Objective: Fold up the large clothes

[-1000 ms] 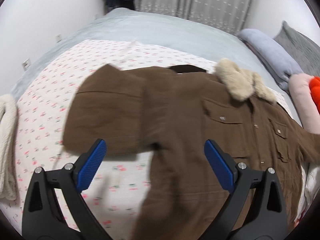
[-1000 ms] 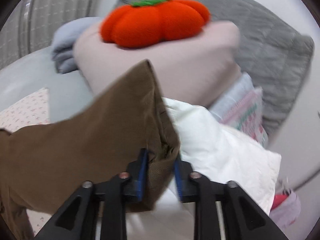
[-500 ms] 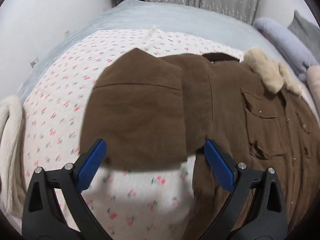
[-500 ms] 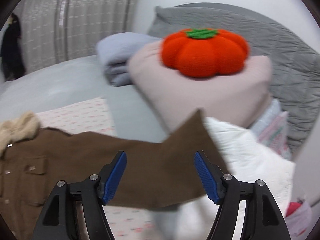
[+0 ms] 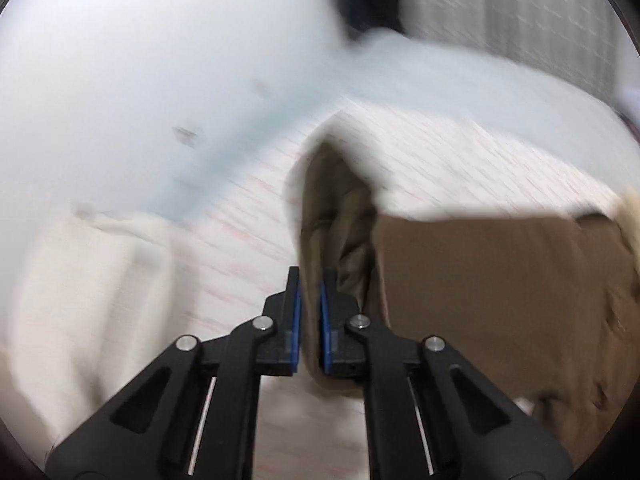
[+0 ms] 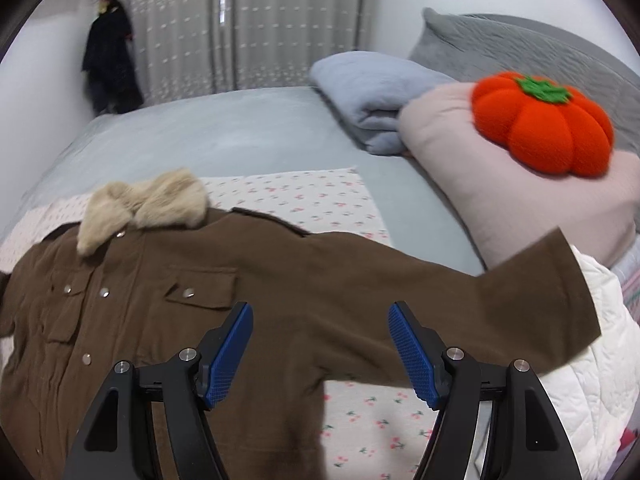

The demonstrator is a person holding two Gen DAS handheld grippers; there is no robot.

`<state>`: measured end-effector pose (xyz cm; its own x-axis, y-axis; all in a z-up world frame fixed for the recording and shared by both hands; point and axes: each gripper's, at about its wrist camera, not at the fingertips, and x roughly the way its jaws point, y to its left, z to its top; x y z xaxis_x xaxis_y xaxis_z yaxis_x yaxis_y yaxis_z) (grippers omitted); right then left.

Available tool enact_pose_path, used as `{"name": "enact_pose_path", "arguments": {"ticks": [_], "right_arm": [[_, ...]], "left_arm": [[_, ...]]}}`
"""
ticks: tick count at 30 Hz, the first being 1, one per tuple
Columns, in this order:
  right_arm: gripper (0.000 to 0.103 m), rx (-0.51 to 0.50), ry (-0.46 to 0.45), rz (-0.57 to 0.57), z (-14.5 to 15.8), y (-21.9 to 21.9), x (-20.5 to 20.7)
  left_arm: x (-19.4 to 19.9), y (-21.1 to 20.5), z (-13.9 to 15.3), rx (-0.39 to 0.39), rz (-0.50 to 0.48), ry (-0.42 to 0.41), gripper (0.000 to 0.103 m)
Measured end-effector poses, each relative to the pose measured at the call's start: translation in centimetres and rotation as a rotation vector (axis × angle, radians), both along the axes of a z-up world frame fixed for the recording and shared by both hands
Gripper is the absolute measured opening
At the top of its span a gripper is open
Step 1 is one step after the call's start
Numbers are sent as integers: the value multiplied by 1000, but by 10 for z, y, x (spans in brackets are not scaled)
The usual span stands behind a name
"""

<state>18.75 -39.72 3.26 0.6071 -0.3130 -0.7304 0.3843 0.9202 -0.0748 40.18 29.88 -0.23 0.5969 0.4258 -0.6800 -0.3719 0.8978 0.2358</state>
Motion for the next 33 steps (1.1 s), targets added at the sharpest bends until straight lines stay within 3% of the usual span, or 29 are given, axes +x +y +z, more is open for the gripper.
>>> {"name": "enact_pose_path", "arguments": {"ticks": [2, 3, 4, 6, 8, 9, 14, 17, 20, 27, 31, 33], "right_arm": [[72, 10, 3, 18, -4, 8, 7], [72, 15, 6, 25, -7, 12, 10], [72, 19, 9, 29, -10, 17, 12], [72, 28, 16, 37, -14, 23, 17], [72, 45, 24, 49, -20, 27, 23], [73, 57, 30, 53, -23, 29, 27], [74, 123, 54, 76, -36, 33, 45], [75, 143, 71, 93, -44, 35, 58], [76, 138, 79, 115, -52, 38, 73], [77, 128, 101, 165, -83, 48, 114], [77, 133, 121, 192, -100, 56, 128], [77, 137, 128, 199, -107, 58, 133]], "left_arm": [[-2, 43, 19, 100, 148, -21, 6], [-3, 63, 26, 188, 246, -16, 6], [-5, 78, 31, 247, 317, -9, 11], [-10, 92, 38, 240, 347, -9, 32], [-16, 88, 40, 148, 269, -28, 76], [-15, 81, 37, 122, 219, -24, 80], [36, -9, -2, 33, -164, 123, 81], [70, -76, -20, 52, -335, 160, 81], [105, -132, -33, -2, -484, 180, 81], [179, -199, -62, -195, -632, 264, 81], [198, -219, -91, -208, -655, 419, 81], [200, -220, -102, -220, -648, 454, 78]]}}
